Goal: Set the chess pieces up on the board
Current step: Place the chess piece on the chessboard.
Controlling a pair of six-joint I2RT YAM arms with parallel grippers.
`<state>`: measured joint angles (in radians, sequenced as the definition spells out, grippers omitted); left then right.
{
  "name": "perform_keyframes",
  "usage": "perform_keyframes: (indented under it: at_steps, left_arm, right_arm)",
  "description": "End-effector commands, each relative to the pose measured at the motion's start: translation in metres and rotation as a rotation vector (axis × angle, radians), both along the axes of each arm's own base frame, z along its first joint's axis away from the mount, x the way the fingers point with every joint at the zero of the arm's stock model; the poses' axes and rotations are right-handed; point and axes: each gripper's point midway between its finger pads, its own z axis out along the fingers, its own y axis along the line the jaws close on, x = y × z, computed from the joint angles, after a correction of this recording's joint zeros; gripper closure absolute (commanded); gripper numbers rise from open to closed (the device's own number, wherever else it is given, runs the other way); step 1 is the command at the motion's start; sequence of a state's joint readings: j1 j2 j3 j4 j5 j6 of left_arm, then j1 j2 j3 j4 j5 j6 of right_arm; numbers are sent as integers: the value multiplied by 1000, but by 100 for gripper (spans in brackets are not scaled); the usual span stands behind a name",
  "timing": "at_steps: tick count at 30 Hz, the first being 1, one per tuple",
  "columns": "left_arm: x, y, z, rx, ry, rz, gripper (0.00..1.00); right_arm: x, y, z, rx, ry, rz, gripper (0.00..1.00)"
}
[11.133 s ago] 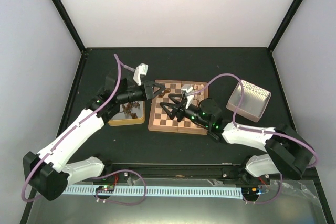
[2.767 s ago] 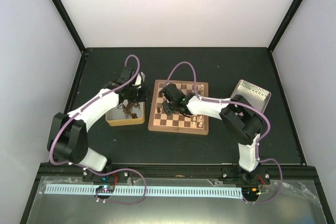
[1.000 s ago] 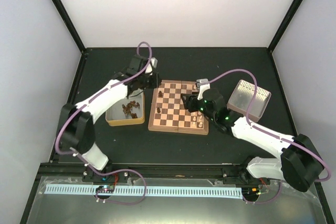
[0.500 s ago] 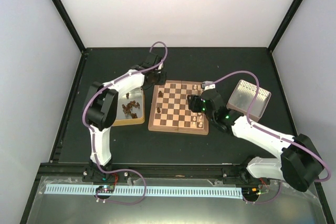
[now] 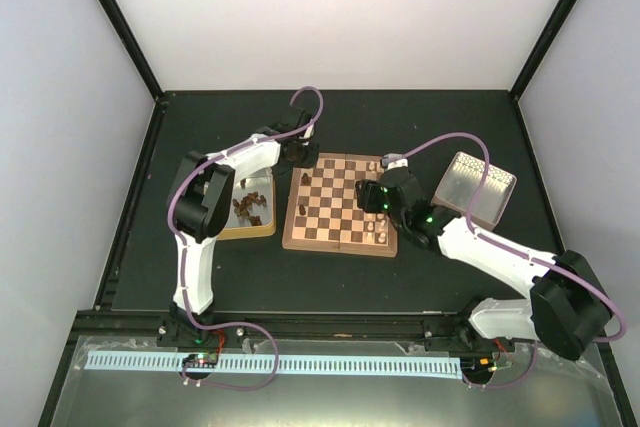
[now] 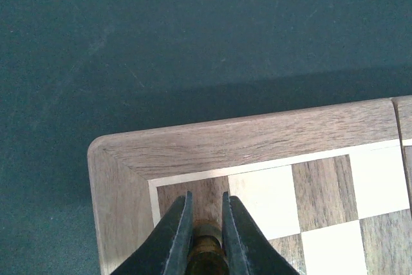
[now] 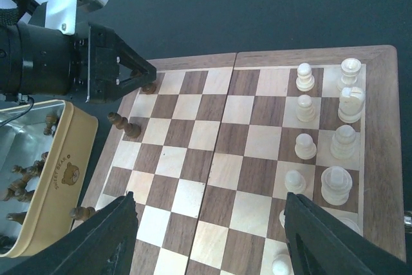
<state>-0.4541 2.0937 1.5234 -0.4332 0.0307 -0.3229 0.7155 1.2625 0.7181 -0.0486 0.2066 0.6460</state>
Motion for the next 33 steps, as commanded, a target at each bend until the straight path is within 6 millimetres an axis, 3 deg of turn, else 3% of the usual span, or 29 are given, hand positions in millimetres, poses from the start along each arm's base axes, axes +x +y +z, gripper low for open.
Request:
perform_keyframes:
  at_steps: [1, 6, 12, 23, 28, 33]
  left_arm:
    - [7, -6, 7, -5, -17, -23, 90]
    - [8, -6, 5, -3, -18, -25, 84]
    - [12, -6, 6, 4, -31, -26, 92]
    - [15, -6, 7, 15, -38, -30, 92]
    - [15, -6, 4, 18, -35, -27, 78]
    - [17, -3, 24, 23, -62, -15, 61]
  right_arm:
    - [7, 1, 9, 13, -18, -18, 36]
    - [7, 2, 10, 14, -20, -11, 36]
    - [7, 2, 9, 11, -17, -9, 36]
    - [7, 5, 8, 13, -11, 0, 36]
    - [6, 4, 8, 13, -12, 1, 36]
    - [6, 5, 11, 21, -17, 4, 36]
